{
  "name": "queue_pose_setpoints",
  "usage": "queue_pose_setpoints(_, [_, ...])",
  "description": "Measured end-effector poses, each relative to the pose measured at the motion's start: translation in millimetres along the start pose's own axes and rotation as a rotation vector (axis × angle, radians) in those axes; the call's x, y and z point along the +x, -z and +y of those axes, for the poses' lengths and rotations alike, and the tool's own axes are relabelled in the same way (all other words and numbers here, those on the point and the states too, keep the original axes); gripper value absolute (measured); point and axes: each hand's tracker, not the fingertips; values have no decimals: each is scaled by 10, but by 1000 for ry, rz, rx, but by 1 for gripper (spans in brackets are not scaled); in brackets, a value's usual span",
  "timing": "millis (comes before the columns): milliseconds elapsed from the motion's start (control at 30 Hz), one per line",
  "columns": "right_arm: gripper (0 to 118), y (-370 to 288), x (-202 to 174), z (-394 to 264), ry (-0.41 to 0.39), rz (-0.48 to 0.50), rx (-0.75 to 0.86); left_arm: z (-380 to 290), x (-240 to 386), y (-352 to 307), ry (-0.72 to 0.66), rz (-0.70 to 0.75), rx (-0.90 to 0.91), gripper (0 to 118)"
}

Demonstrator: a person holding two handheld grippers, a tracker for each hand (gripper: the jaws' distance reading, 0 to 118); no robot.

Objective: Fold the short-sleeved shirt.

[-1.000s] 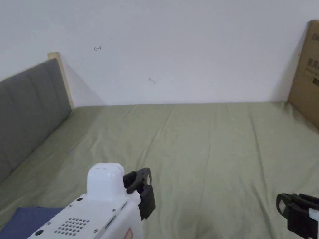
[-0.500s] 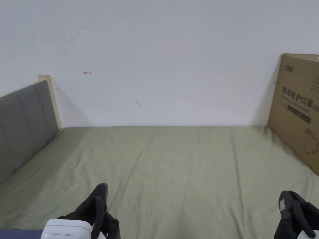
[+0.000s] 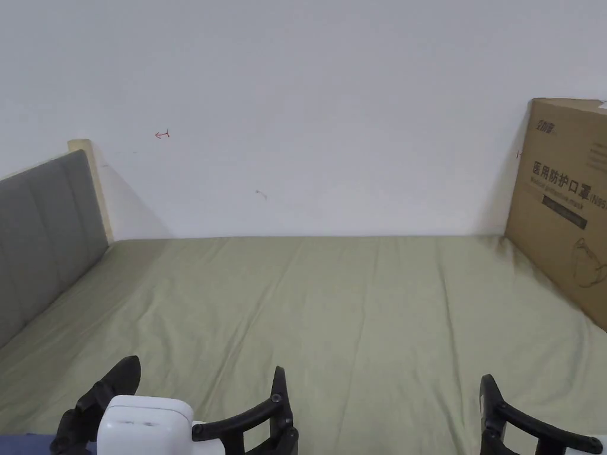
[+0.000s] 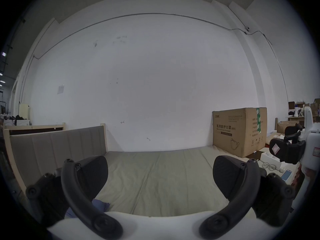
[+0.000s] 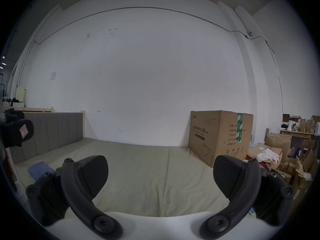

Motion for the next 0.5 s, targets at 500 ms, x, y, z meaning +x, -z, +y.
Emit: queue_pose_setpoints(500, [118,47,-116,-24,-17,32,-47,-34,39,26,-80,77,-100,118])
